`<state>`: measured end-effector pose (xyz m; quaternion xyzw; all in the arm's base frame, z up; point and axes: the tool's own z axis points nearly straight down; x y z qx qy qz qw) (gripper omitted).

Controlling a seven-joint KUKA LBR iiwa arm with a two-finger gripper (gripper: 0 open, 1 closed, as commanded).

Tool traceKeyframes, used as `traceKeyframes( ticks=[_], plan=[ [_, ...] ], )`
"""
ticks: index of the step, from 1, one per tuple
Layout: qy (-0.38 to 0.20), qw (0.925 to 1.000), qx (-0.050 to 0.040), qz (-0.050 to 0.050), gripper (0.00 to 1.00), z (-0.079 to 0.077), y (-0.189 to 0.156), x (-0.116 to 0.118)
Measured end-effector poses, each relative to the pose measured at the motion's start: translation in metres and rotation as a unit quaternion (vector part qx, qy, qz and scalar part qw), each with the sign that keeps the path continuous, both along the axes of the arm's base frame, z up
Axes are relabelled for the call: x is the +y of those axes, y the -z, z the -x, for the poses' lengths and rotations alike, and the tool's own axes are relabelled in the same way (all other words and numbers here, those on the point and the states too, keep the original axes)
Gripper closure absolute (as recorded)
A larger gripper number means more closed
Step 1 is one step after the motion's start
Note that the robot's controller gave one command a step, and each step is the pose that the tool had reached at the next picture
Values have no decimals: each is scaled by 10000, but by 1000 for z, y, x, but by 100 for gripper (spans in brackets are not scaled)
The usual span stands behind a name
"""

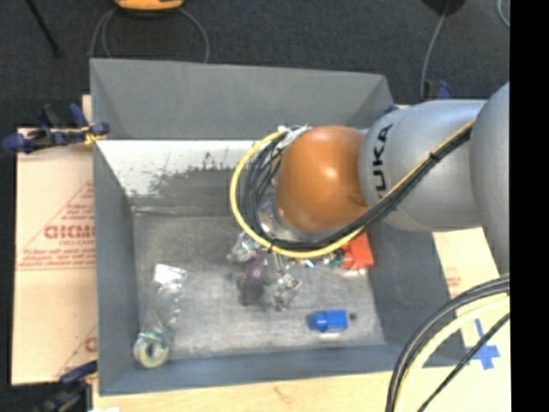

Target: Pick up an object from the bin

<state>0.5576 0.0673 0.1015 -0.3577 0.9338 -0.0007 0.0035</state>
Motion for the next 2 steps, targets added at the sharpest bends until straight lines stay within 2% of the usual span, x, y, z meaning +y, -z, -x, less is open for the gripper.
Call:
traceKeyframes(
  ticks=[1,2],
  plan=[
    [-1066,9943,2,3,0,-17,-5,-4],
    [-1789,9839,-19,14,0,-32,27,4]
  ],
)
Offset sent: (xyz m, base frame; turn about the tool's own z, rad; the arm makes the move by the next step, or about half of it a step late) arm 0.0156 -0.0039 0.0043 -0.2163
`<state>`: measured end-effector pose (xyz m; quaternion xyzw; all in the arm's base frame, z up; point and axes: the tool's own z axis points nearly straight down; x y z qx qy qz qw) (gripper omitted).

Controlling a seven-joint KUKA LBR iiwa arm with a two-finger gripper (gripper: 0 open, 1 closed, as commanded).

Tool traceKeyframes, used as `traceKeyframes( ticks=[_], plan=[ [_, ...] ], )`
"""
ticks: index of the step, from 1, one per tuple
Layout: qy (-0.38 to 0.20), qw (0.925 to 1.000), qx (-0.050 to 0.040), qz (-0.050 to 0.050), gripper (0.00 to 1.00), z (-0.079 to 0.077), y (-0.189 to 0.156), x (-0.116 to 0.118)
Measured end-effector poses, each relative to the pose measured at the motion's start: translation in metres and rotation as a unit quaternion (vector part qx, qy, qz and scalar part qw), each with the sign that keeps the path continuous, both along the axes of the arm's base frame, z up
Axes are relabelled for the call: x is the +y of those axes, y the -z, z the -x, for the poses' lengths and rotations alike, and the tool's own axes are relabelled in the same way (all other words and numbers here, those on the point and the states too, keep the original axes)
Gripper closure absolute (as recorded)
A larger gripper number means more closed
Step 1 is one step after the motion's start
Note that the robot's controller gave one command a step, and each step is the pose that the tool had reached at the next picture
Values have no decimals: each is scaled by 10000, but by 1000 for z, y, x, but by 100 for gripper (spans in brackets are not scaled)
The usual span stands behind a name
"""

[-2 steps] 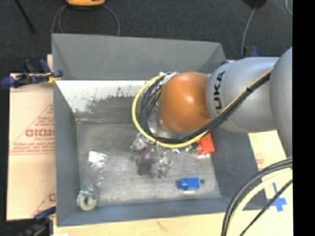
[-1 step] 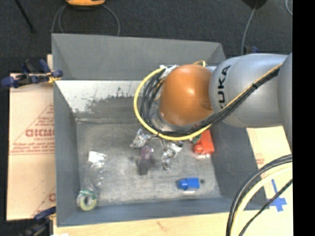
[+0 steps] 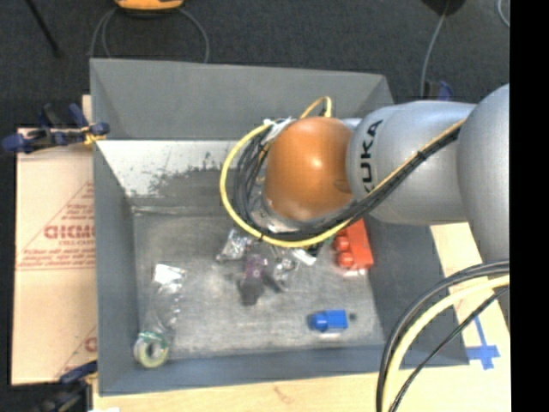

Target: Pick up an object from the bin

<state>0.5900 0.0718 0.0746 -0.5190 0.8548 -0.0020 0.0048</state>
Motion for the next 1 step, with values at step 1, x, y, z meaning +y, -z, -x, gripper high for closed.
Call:
traceKeyframes(
  ticks=[1],
  plan=[
    [-360,9993,-34,-4,0,13,-1,9]
  ],
)
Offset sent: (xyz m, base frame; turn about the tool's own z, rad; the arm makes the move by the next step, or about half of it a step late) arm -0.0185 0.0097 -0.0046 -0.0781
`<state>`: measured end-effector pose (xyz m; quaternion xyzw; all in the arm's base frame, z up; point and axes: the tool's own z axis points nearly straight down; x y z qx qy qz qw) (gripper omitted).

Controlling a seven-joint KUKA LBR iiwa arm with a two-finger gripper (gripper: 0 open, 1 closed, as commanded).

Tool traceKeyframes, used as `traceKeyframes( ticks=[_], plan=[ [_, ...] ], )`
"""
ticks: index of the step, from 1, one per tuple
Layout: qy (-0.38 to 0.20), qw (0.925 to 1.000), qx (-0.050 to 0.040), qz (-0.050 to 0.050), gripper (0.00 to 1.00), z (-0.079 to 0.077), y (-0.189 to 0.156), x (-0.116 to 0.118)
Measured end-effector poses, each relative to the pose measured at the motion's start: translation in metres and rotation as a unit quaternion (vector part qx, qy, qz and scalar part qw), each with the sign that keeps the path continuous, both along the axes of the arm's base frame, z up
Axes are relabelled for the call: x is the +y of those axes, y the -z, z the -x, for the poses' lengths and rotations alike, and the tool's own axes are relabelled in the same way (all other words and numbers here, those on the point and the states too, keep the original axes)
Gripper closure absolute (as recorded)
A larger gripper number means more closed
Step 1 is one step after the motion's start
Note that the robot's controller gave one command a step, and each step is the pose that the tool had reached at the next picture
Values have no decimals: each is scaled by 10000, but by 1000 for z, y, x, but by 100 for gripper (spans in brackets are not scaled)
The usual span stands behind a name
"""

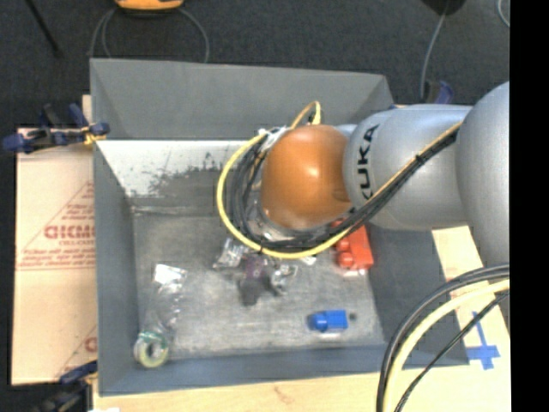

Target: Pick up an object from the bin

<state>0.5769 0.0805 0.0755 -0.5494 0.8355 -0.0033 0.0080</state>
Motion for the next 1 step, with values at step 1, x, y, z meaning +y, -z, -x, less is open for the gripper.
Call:
traceKeyframes(
  ticks=[1],
  plan=[
    [11,10000,3,-9,100,0,-1,1]
  ],
)
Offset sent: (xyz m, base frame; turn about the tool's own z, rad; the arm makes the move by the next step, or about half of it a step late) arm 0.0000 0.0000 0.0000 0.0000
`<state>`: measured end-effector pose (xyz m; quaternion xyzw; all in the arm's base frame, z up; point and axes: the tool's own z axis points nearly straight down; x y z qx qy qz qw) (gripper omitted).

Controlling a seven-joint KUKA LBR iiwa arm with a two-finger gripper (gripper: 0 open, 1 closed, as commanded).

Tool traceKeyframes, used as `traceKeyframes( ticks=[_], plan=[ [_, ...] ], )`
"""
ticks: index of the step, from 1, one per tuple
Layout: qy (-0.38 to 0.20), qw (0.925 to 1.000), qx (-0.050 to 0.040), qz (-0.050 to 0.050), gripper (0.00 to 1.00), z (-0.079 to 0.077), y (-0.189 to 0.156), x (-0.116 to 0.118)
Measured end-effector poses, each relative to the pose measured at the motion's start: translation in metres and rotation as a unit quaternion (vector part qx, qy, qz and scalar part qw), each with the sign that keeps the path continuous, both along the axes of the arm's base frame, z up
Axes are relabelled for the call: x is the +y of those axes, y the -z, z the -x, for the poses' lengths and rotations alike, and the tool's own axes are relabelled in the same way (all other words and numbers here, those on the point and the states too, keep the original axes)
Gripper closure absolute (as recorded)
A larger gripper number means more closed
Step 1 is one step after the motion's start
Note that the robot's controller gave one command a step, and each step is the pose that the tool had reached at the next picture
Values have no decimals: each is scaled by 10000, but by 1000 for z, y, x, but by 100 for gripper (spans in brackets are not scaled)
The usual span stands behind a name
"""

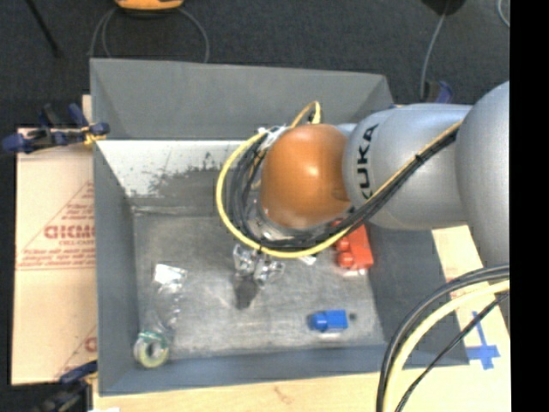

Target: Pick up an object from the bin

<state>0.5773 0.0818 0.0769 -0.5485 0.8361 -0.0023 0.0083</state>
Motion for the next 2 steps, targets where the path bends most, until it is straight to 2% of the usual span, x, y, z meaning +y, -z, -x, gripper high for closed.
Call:
traceKeyframes(
  ticks=[1,2],
  plan=[
    [26,10000,30,19,100,-3,-73,-1],
    [50,10000,36,19,100,-5,-120,-1]
  ],
)
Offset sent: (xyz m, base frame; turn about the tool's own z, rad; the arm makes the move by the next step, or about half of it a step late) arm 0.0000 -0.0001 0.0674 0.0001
